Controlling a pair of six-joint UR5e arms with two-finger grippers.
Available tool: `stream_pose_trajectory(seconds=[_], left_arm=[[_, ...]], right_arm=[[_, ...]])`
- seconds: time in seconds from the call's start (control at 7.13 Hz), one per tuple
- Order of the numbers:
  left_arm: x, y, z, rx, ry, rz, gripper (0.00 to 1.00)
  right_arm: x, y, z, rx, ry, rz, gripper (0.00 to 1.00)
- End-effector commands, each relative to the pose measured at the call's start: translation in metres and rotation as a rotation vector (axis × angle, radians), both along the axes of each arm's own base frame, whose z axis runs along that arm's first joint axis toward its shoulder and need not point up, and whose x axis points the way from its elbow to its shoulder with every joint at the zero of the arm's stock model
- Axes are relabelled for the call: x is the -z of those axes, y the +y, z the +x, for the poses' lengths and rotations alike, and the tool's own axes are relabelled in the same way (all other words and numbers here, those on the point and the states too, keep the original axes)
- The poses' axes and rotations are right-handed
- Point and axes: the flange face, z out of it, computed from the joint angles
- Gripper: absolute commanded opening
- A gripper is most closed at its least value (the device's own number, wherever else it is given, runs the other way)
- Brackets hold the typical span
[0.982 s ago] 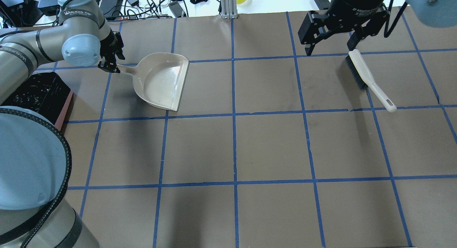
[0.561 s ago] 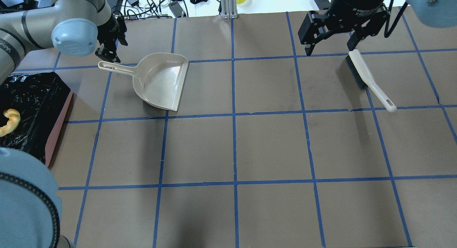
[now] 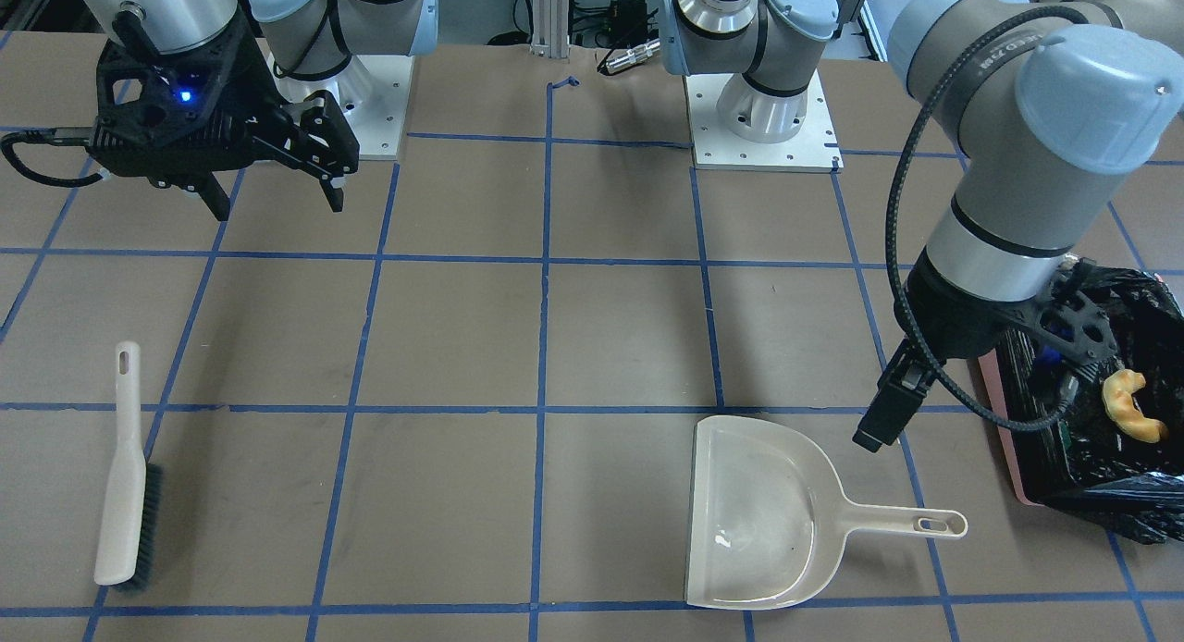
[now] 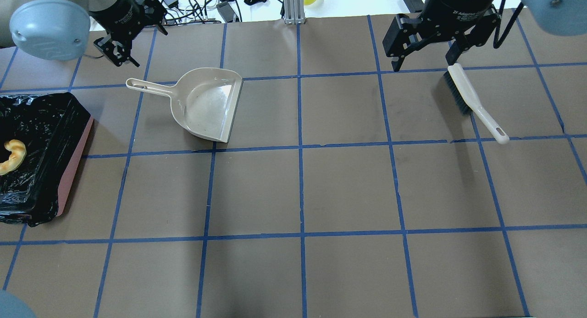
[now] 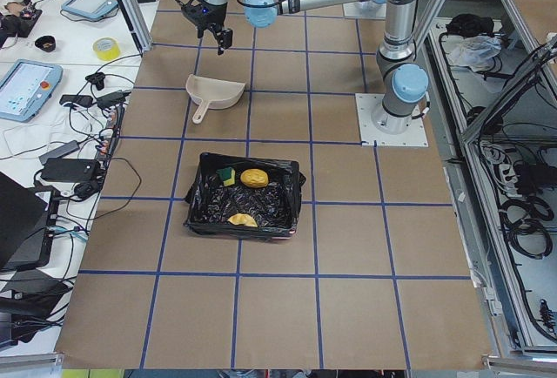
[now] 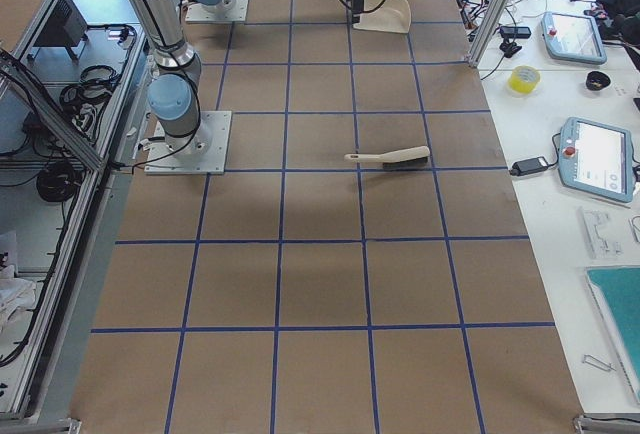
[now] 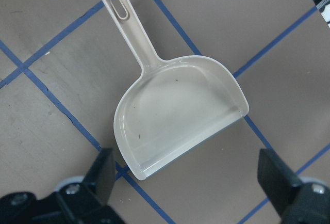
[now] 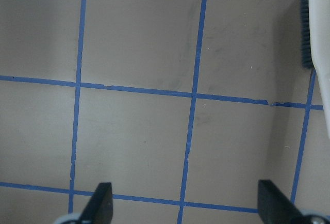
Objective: Sweep and dump trash into bin
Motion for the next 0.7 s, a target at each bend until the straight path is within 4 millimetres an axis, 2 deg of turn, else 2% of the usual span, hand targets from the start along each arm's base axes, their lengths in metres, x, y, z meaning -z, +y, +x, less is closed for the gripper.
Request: stream_pose_trajectory(seconds=[0.0,0.14,0.28,0.42,0.56], left_arm=[[-0.011,0.005,-0.014,0.279,0.040,-0.051,1.00],[-0.014,0.011,-0.028,0.466,-0.005,-0.066,1.00],[-0.007,0.028,-0.053,0.524,-0.006,-0.038,1.00],[0.005,0.047,-0.064,0.542,-0.009,-0.007,1.00],[0.012,0.057,-0.058,0.577,-0.023,0.005,1.00]], right_arm=[[0.000,0.000,0.000,0.000,0.000,0.000,1.00],[0.000,0.000,0.000,0.000,0.000,0.000,1.00],[0.000,0.000,0.000,0.000,0.000,0.000,1.00],[0.000,0.000,0.000,0.000,-0.002,0.000,1.00],[0.000,0.000,0.000,0.000,-0.002,0.000,1.00]])
